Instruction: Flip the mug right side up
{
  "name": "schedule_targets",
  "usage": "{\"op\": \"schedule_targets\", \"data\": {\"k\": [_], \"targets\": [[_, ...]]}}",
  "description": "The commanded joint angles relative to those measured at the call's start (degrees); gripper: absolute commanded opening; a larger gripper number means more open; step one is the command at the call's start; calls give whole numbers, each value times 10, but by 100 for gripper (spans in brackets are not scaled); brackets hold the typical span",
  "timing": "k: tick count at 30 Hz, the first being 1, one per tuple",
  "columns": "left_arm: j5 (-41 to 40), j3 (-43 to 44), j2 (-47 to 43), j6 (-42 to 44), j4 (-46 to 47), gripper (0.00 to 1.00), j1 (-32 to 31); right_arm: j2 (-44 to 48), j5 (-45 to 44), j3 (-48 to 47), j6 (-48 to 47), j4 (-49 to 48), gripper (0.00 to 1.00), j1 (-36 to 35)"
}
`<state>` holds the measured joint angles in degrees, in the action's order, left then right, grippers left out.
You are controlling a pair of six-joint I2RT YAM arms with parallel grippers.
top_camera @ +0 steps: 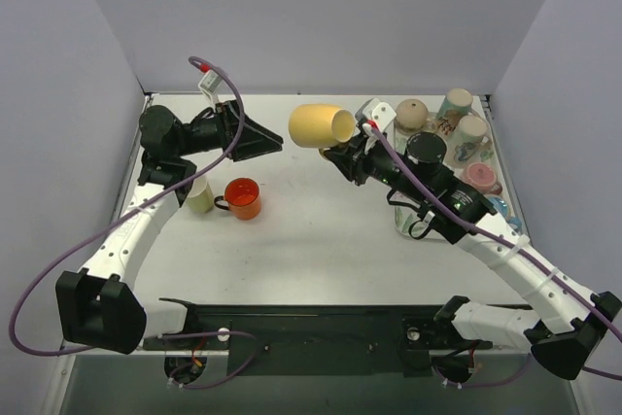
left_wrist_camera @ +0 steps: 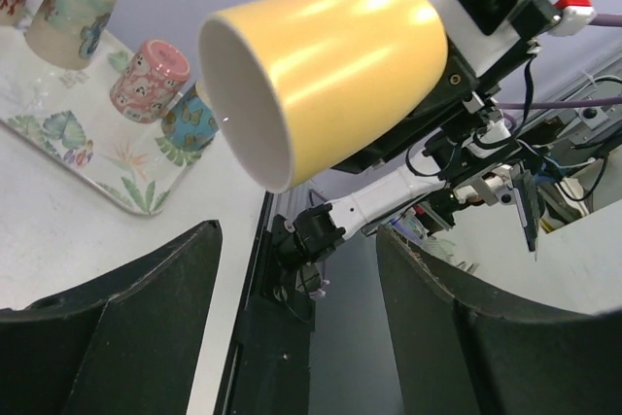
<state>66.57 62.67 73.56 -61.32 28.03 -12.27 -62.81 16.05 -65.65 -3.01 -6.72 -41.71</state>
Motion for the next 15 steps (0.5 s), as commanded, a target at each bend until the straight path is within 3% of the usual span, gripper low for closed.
{"op": "schedule_targets", "data": {"k": [1, 6, 12, 15], "targets": [[0, 10, -17, -82, 151, 75, -5, 8, 24, -14, 50, -122, 0, -18], [-19, -14, -8, -102, 173, 75, -41, -11, 35, -11, 66, -149, 0, -31], [-31, -13, 1, -153, 245, 75, -23, -35, 43, -8, 78, -166, 0, -39], [-31, -17, -3, -166, 261, 70, -23, -43, 51, -10, 83, -169, 0, -40]]}}
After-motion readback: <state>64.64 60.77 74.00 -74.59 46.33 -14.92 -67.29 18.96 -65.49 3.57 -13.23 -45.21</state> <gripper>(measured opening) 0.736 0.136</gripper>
